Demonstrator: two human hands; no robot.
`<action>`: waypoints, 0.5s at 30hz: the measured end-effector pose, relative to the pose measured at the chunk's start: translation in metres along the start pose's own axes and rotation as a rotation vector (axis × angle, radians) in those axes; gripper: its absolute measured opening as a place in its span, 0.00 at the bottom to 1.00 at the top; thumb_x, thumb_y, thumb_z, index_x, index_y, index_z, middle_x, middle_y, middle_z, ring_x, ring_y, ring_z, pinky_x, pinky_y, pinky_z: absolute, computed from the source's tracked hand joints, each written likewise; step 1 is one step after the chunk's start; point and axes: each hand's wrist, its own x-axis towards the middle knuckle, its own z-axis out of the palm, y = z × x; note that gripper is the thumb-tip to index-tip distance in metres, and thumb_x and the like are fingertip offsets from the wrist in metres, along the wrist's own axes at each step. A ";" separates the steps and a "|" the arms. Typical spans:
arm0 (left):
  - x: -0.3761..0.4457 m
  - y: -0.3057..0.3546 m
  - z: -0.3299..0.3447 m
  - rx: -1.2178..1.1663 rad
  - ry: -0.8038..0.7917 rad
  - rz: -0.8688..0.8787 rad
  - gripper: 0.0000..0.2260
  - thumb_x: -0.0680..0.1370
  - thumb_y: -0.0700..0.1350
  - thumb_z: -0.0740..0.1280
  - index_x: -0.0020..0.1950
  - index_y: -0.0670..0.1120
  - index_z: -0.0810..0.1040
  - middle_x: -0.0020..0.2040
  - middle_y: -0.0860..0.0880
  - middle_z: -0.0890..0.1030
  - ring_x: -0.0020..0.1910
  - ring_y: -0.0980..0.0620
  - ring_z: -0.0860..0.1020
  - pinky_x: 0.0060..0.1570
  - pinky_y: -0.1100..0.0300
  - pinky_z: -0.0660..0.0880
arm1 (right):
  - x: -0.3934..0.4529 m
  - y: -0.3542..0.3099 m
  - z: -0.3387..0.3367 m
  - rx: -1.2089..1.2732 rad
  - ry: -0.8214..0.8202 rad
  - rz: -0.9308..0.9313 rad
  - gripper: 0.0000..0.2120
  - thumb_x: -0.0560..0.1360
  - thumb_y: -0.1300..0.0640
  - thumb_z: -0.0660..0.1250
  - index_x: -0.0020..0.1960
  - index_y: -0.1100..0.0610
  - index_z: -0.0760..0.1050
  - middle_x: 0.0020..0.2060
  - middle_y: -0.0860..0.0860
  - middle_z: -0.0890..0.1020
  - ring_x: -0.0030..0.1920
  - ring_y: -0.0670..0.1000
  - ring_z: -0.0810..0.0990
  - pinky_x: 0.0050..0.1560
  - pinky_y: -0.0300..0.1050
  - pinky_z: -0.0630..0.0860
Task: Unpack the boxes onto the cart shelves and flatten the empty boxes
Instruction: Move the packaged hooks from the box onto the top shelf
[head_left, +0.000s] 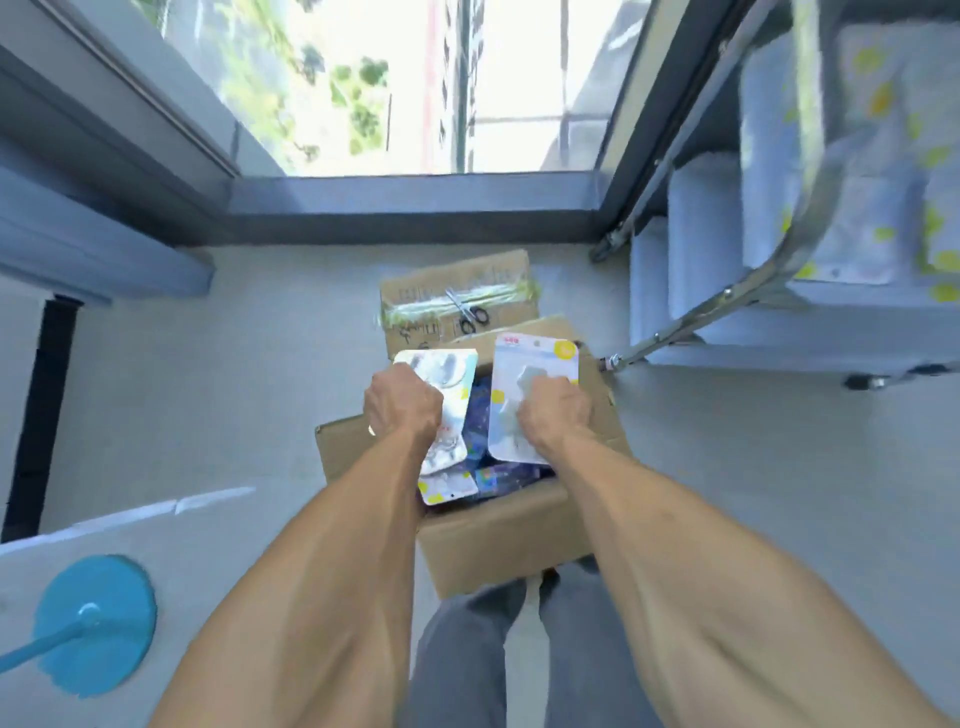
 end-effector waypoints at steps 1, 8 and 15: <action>-0.014 0.017 -0.022 -0.005 0.014 0.027 0.11 0.76 0.43 0.66 0.54 0.40 0.82 0.52 0.38 0.82 0.52 0.37 0.81 0.47 0.53 0.77 | -0.013 0.007 -0.030 0.033 0.054 0.008 0.12 0.78 0.59 0.61 0.58 0.55 0.79 0.55 0.55 0.83 0.57 0.56 0.82 0.48 0.44 0.75; -0.121 0.169 -0.135 -0.074 0.081 0.202 0.10 0.77 0.45 0.67 0.53 0.40 0.81 0.51 0.39 0.82 0.52 0.38 0.81 0.44 0.55 0.73 | -0.095 0.097 -0.217 0.241 0.477 0.113 0.11 0.78 0.62 0.59 0.56 0.59 0.78 0.52 0.57 0.81 0.53 0.59 0.81 0.49 0.49 0.75; -0.248 0.341 -0.175 -0.166 0.162 0.351 0.09 0.78 0.45 0.68 0.49 0.39 0.81 0.40 0.42 0.78 0.40 0.43 0.77 0.38 0.57 0.70 | -0.146 0.270 -0.337 0.193 0.633 0.195 0.11 0.80 0.61 0.58 0.56 0.58 0.78 0.54 0.56 0.81 0.53 0.58 0.82 0.50 0.49 0.76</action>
